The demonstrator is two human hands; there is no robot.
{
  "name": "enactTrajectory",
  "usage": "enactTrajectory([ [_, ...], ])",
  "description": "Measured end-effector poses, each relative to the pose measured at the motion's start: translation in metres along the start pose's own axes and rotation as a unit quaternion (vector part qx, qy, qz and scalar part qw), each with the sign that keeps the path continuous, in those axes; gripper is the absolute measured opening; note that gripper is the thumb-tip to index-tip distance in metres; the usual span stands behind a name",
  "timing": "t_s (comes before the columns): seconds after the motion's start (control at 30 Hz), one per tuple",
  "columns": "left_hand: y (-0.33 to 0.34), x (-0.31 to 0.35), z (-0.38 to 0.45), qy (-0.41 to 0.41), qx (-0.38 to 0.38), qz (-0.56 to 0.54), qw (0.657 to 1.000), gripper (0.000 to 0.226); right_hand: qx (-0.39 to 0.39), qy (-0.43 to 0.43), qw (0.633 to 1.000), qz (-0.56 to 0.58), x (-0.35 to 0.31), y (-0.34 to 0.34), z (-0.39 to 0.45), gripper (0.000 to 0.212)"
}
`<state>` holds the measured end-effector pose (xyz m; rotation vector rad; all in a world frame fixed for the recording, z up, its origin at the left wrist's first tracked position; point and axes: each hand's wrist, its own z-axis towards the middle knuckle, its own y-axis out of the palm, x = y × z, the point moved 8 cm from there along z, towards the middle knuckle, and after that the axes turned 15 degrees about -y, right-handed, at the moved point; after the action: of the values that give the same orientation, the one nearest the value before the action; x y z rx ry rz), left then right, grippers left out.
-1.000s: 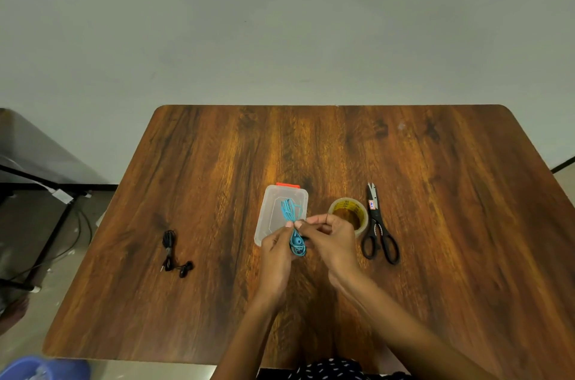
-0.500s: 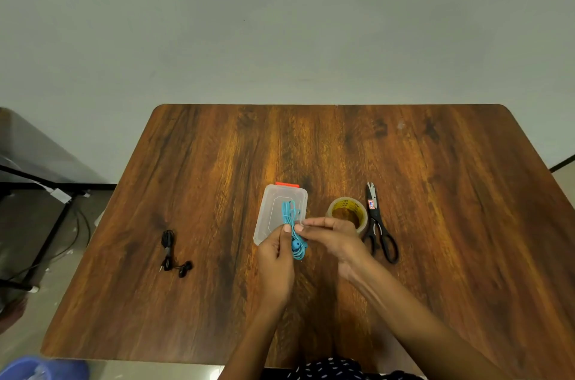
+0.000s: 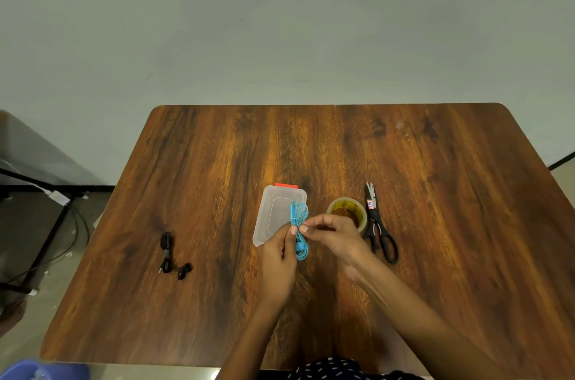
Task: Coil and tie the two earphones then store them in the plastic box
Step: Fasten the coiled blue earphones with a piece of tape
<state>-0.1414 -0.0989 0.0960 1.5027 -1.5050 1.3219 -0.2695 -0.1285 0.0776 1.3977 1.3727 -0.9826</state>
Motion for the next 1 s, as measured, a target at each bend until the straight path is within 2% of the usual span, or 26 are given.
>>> enactTrajectory([
  [0.23, 0.006, -0.001, 0.001, -0.020, -0.037, -0.029, 0.999, 0.025, -0.019, -0.008, 1.000, 0.006, -0.003, -0.004, 0.000, 0.016],
  [0.4, 0.009, -0.004, -0.001, -0.104, -0.121, -0.126, 0.979, 0.024, -0.027, 0.045, 0.998, 0.043, 0.002, -0.006, -0.001, 0.027],
  [0.5, 0.012, -0.012, -0.002, -0.157, -0.141, -0.170, 0.963, 0.023, -0.052, 0.063, 0.996, 0.044, 0.004, -0.006, -0.002, 0.026],
  [0.67, -0.002, -0.021, 0.005, -0.187, -0.101, -0.202, 0.956, 0.038, -0.051, 0.060, 0.995, 0.066, 0.005, -0.006, -0.006, 0.026],
  [1.0, -0.013, -0.033, 0.011, -0.221, -0.064, -0.211, 0.950, 0.018, -0.066, 0.074, 0.989, 0.109, 0.008, 0.002, -0.007, 0.025],
])
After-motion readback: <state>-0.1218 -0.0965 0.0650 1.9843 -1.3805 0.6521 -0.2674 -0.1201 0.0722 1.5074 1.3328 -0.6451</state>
